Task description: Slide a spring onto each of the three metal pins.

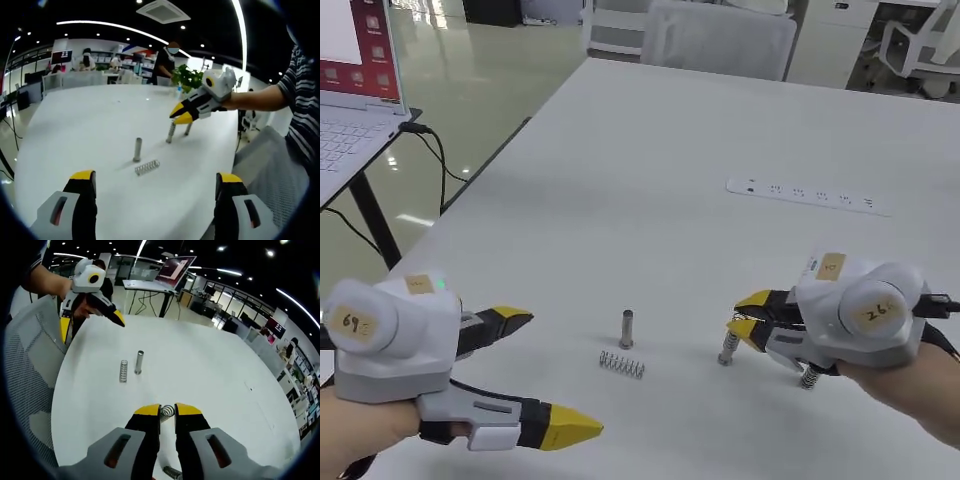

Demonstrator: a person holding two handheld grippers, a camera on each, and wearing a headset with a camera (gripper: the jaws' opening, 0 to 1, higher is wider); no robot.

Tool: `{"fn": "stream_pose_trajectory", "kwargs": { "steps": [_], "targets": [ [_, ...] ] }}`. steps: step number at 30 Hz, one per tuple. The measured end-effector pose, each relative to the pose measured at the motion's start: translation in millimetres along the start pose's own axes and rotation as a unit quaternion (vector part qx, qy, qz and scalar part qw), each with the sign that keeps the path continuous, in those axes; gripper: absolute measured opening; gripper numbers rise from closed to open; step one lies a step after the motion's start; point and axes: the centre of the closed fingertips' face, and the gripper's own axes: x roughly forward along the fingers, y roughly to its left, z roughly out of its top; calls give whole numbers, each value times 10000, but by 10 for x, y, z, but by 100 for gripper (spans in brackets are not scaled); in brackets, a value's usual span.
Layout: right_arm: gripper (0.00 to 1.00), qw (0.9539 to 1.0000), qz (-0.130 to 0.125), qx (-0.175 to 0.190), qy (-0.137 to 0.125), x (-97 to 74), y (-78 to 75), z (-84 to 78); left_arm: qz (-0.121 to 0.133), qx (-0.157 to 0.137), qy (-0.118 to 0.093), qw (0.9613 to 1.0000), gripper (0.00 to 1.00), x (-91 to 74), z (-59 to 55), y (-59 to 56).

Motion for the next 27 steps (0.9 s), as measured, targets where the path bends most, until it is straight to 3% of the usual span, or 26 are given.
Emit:
{"fn": "stream_pose_trajectory", "kwargs": {
  "steps": [5,6,7,16,17,19,20,27],
  "targets": [
    [8,9999,49,10,110,35,49,-107,-27,1,-5,10000,97,18,3,-19],
    [8,10000,4,-2,-65,33,41,-63,-27,-6,-12,10000,97,21,7,-17],
    [8,10000,27,28,31,21,47,-96,-29,-10,-19,10000,97,22,11,-17],
    [8,10000,19,21,-43,33,50,-76,-43,-11,-4,10000,96,38,5,-20],
    [8,9998,51,-29,194,49,73,-160,-50,-11,4,10000,96,41,-1,-25],
    [8,9992,112,-271,276,83,131,-220,-64,-13,2,10000,96,43,-1,-31],
    [8,9996,104,-257,76,91,149,-165,-68,-8,1,10000,96,43,0,-32],
    [9,9999,81,-92,79,91,136,-148,-53,-3,1,10000,96,27,-2,-16]
  ]
}}
